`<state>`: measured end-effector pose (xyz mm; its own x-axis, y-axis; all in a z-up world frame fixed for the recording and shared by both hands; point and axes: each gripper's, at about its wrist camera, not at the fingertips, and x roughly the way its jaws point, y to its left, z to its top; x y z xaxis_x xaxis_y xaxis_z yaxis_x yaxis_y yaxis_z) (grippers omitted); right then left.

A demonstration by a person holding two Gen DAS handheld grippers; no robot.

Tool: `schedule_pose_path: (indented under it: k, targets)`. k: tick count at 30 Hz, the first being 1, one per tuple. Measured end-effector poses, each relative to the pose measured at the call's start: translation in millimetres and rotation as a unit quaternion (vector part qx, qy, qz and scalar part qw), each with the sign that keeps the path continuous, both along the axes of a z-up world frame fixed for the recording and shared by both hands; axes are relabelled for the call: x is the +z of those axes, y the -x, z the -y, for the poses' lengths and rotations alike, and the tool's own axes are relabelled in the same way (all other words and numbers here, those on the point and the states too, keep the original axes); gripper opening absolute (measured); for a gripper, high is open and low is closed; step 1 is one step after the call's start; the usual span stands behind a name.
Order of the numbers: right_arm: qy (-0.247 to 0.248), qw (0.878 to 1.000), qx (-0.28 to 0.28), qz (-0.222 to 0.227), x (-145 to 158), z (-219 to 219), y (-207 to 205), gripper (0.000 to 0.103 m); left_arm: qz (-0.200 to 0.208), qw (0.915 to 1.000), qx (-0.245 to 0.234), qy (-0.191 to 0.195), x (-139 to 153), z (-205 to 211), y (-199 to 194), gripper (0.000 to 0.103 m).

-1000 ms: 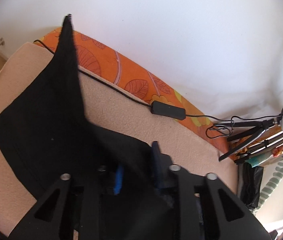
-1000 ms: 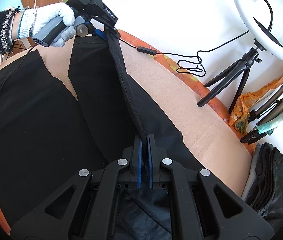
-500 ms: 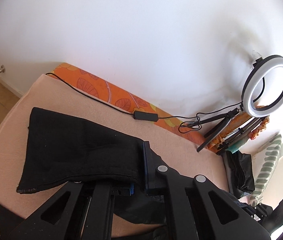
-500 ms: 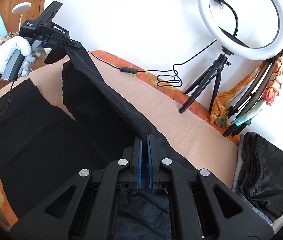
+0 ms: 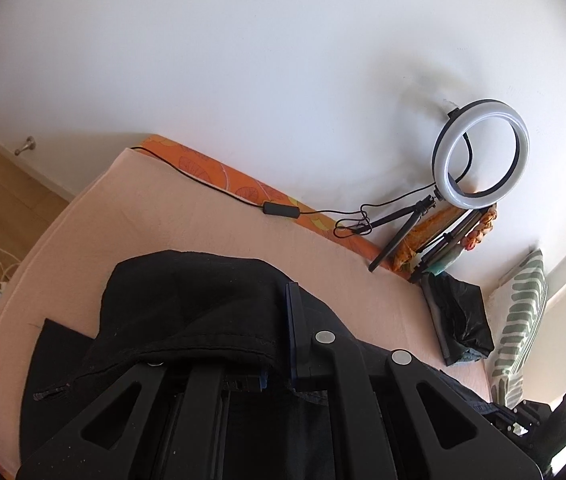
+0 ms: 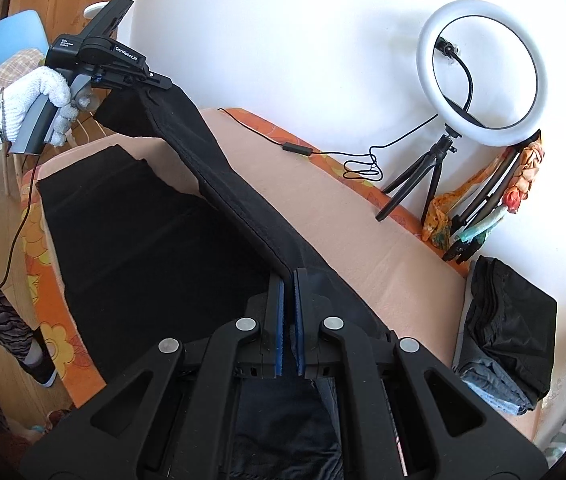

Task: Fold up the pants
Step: 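Lift the waistband with both grippers and fold the trousers over onto themselves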

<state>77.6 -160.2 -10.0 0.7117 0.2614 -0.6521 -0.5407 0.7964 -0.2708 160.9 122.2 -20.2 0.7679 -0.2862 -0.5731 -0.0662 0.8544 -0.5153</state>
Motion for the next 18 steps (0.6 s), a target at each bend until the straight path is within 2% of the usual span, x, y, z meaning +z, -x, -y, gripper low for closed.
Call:
schedule_pose_path:
  k: [6,12,18]
  targets:
    - [-0.001,1.000,0.003,-0.013,-16,0,42,0.005,0.004,0.9999,0.007,-0.006,-14,11,54,0.005]
    - [-0.003,0.999,-0.005,-0.040,-41,4,62,0.005,-0.012,0.9998,0.014,0.003,-47,14,96,0.005]
    - [0.013,0.998,-0.006,-0.058,-71,3,73,0.005,-0.035,0.9978,0.035,0.044,-88,13,123,0.005]
